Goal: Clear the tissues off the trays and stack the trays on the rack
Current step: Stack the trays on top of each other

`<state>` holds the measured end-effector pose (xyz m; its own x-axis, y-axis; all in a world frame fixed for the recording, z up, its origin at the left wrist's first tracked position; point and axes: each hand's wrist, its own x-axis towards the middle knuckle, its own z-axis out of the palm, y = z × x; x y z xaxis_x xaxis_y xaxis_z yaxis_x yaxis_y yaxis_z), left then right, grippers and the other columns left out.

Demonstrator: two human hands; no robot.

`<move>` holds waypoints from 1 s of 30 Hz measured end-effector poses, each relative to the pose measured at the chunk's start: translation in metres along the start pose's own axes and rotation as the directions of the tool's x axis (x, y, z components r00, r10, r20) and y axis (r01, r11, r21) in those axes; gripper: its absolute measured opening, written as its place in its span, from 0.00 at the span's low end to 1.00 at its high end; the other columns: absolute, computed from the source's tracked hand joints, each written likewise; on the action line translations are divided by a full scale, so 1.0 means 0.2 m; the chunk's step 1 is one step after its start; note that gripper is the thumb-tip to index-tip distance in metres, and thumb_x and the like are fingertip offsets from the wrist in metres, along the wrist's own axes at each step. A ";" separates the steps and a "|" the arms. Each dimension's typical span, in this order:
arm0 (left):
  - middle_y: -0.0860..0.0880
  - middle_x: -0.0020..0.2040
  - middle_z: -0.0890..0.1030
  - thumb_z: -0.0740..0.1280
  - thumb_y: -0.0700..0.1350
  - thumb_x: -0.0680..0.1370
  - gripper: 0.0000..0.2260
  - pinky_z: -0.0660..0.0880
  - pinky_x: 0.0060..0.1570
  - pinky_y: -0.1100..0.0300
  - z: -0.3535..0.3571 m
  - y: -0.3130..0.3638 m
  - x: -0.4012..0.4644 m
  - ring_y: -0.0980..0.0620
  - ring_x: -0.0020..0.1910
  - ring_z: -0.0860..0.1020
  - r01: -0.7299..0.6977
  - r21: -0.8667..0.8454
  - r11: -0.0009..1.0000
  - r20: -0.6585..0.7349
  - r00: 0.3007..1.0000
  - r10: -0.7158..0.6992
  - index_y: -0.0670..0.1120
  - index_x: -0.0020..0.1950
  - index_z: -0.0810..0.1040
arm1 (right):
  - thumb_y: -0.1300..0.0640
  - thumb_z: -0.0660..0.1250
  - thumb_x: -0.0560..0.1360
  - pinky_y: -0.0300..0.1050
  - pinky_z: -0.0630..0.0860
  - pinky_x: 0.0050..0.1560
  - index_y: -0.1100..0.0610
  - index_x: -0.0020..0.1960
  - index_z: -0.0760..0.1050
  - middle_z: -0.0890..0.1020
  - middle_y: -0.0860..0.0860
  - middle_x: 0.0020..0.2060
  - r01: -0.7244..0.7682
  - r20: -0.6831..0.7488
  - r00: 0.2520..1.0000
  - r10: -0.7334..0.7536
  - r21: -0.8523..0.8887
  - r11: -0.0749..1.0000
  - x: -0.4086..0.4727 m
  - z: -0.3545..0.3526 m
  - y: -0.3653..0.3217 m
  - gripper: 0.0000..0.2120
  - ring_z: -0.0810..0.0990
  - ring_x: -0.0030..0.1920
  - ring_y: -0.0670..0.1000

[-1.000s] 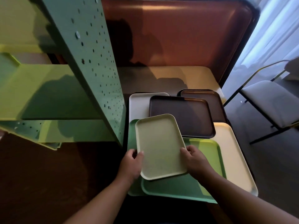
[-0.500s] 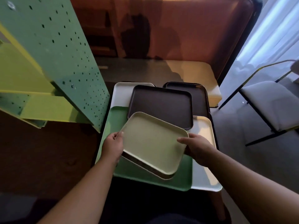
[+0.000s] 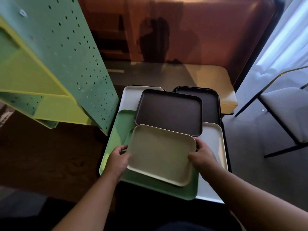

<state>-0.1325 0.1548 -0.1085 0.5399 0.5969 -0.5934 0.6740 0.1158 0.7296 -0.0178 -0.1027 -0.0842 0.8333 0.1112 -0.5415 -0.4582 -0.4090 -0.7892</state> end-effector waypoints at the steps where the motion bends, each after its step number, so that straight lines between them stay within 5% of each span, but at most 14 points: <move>1: 0.46 0.57 0.82 0.68 0.44 0.80 0.10 0.80 0.57 0.42 -0.01 0.02 -0.01 0.44 0.54 0.82 -0.015 0.036 0.999 -0.005 1.000 0.015 0.52 0.61 0.77 | 0.76 0.61 0.70 0.60 0.85 0.52 0.49 0.69 0.77 0.84 0.50 0.52 0.014 -0.007 1.000 -0.015 -0.014 1.000 0.00 0.01 0.00 0.34 0.85 0.49 0.55; 5: 0.44 0.58 0.81 0.63 0.50 0.83 0.12 0.77 0.56 0.51 -0.03 0.03 0.03 0.46 0.53 0.78 -0.114 0.232 0.966 -0.008 0.993 0.119 0.45 0.63 0.77 | 0.73 0.62 0.74 0.50 0.79 0.36 0.43 0.78 0.68 0.82 0.54 0.57 0.028 -0.007 1.000 -0.028 -0.045 0.999 -0.02 0.05 -0.01 0.38 0.81 0.39 0.58; 8: 0.43 0.62 0.80 0.60 0.47 0.85 0.15 0.72 0.54 0.55 -0.04 0.04 0.08 0.46 0.55 0.77 -0.176 0.386 0.906 0.043 0.984 0.173 0.42 0.69 0.75 | 0.69 0.61 0.77 0.40 0.71 0.27 0.44 0.79 0.67 0.80 0.56 0.41 0.035 -0.065 0.997 -0.041 -0.099 0.994 -0.02 0.09 0.01 0.34 0.71 0.31 0.51; 10: 0.42 0.59 0.82 0.60 0.46 0.85 0.13 0.73 0.48 0.55 -0.04 0.04 0.10 0.45 0.51 0.78 -0.208 0.508 0.836 0.077 0.977 0.197 0.42 0.65 0.77 | 0.67 0.61 0.78 0.36 0.70 0.27 0.46 0.80 0.65 0.82 0.57 0.50 0.022 -0.087 0.996 -0.036 -0.146 0.989 0.00 0.12 0.03 0.33 0.69 0.29 0.46; 13: 0.45 0.43 0.80 0.59 0.44 0.83 0.09 0.74 0.41 0.51 -0.05 0.04 0.13 0.46 0.39 0.76 -0.236 0.692 0.682 0.116 0.969 0.218 0.45 0.47 0.76 | 0.65 0.64 0.77 0.42 0.73 0.48 0.49 0.82 0.62 0.76 0.60 0.71 0.035 -0.080 0.995 -0.059 -0.266 0.963 0.00 0.15 0.02 0.35 0.74 0.42 0.45; 15: 0.46 0.41 0.78 0.59 0.43 0.81 0.08 0.74 0.39 0.53 -0.06 0.04 0.15 0.46 0.38 0.76 -0.244 0.767 0.594 0.149 0.967 0.205 0.46 0.43 0.74 | 0.65 0.65 0.77 0.48 0.69 0.68 0.54 0.82 0.62 0.70 0.58 0.76 0.044 -0.075 0.994 -0.077 -0.374 0.926 0.00 0.18 0.01 0.35 0.75 0.65 0.53; 17: 0.47 0.47 0.77 0.60 0.42 0.79 0.06 0.74 0.40 0.54 -0.07 0.05 0.17 0.47 0.41 0.76 -0.280 0.812 0.513 0.194 0.957 0.216 0.47 0.46 0.76 | 0.65 0.66 0.76 0.47 0.61 0.77 0.57 0.82 0.62 0.67 0.57 0.78 0.062 -0.078 0.991 -0.105 -0.429 0.901 -0.01 0.20 0.00 0.35 0.67 0.77 0.55; 20: 0.47 0.60 0.73 0.65 0.46 0.77 0.12 0.74 0.50 0.55 -0.08 0.05 0.20 0.47 0.56 0.72 -0.340 0.844 0.414 0.242 0.932 0.271 0.49 0.60 0.78 | 0.62 0.69 0.75 0.50 0.58 0.78 0.55 0.80 0.66 0.68 0.56 0.77 0.061 -0.148 0.977 -0.153 -0.492 0.868 -0.04 0.22 0.00 0.34 0.62 0.78 0.56; 24: 0.45 0.68 0.70 0.70 0.51 0.73 0.28 0.76 0.60 0.50 -0.10 0.06 0.25 0.43 0.63 0.72 -0.295 0.798 0.525 0.212 0.954 0.213 0.47 0.71 0.69 | 0.53 0.72 0.74 0.57 0.63 0.75 0.53 0.79 0.65 0.68 0.58 0.75 -0.156 -0.392 0.918 -0.065 -0.507 0.847 -0.08 0.18 0.07 0.35 0.64 0.74 0.61; 27: 0.43 0.68 0.72 0.70 0.48 0.74 0.31 0.78 0.57 0.50 -0.08 0.08 0.27 0.42 0.61 0.77 -0.231 0.746 0.624 0.198 0.972 0.123 0.45 0.75 0.64 | 0.50 0.72 0.77 0.61 0.77 0.65 0.52 0.79 0.61 0.73 0.59 0.71 -0.277 -0.349 0.919 0.187 -0.230 0.933 -0.10 0.17 0.08 0.35 0.76 0.65 0.60; 30: 0.43 0.64 0.74 0.71 0.46 0.73 0.29 0.79 0.53 0.51 -0.07 0.10 0.26 0.44 0.54 0.78 -0.201 0.720 0.664 0.197 0.977 0.083 0.44 0.72 0.67 | 0.50 0.72 0.75 0.62 0.80 0.61 0.52 0.78 0.62 0.75 0.58 0.68 -0.249 -0.359 0.916 0.179 -0.161 0.955 -0.13 0.17 0.08 0.34 0.79 0.61 0.59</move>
<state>-0.0986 0.1992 -0.1194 0.6824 0.4366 -0.5863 0.7021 -0.6148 0.3593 -0.0575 -0.0816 -0.0919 0.7926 -0.2964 -0.5328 -0.5955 -0.5639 -0.5722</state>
